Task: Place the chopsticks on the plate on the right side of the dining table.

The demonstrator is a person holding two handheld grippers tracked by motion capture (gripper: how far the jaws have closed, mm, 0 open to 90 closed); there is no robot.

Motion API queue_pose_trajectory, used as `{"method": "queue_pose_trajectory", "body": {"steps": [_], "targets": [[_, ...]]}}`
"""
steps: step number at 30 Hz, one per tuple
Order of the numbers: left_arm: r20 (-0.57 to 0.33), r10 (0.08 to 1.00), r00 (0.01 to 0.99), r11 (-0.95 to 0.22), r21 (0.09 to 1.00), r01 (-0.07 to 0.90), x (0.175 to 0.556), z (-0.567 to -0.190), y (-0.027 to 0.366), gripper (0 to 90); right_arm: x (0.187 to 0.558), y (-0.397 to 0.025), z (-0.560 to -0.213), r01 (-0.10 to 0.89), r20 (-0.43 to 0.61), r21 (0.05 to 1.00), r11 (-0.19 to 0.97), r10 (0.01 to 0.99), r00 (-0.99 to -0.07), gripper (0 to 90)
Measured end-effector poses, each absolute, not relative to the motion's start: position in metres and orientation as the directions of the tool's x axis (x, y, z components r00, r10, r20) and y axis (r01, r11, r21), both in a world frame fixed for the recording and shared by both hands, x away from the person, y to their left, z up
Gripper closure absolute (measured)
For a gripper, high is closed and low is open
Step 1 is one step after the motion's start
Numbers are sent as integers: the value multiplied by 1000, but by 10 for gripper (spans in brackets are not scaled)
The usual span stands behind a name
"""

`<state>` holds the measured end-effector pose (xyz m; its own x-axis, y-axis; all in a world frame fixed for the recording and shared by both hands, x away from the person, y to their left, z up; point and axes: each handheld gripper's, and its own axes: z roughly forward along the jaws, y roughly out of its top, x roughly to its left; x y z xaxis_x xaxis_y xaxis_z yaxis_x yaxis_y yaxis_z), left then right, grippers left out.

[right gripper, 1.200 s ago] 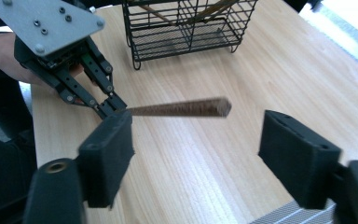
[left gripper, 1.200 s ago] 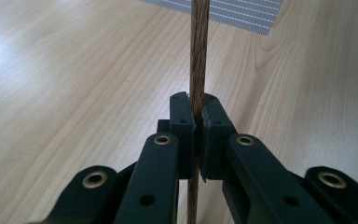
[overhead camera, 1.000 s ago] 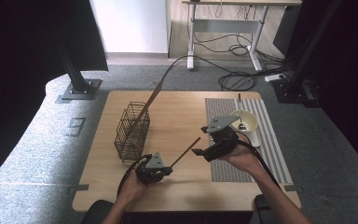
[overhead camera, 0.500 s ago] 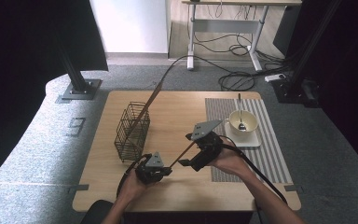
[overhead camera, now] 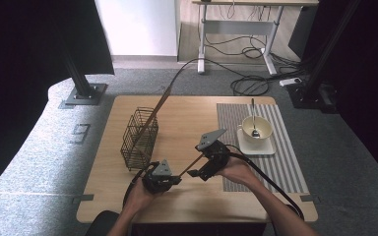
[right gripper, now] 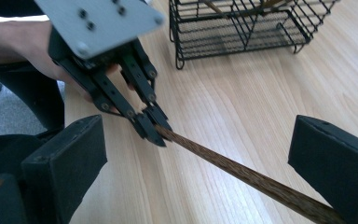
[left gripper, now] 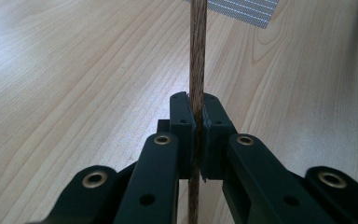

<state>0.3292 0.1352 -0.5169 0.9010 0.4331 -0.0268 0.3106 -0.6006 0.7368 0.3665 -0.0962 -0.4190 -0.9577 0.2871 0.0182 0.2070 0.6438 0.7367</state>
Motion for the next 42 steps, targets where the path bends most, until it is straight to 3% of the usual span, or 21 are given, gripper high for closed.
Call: {"method": "queue_pose_trajectory", "body": {"steps": [15, 27, 32, 33, 34, 42], "targets": [[-9, 419, 908, -614, 734, 291, 329, -515, 136, 856, 387, -118, -450, 288, 59, 715, 638, 355, -933, 58], [1, 372, 928, -670, 692, 268, 327, -518, 131, 856, 369, -129, -443, 228, -36, 664, 712, 335, -941, 124], [14, 335, 942, -698, 676, 238, 324, -518, 127, 856, 359, -122, -449, 175, -99, 613, 770, 295, -950, 230], [13, 329, 944, -700, 675, 234, 324, -519, 126, 856, 357, -120, -451, 146, -140, 581, 801, 275, -951, 314], [14, 324, 946, -703, 673, 231, 323, -519, 125, 856, 356, -119, -452, 142, -149, 572, 808, 272, -951, 335], [15, 282, 959, -718, 667, 201, 322, -519, 122, 856, 351, -116, -458, 94, -141, 532, 841, 198, -970, 543]]}}
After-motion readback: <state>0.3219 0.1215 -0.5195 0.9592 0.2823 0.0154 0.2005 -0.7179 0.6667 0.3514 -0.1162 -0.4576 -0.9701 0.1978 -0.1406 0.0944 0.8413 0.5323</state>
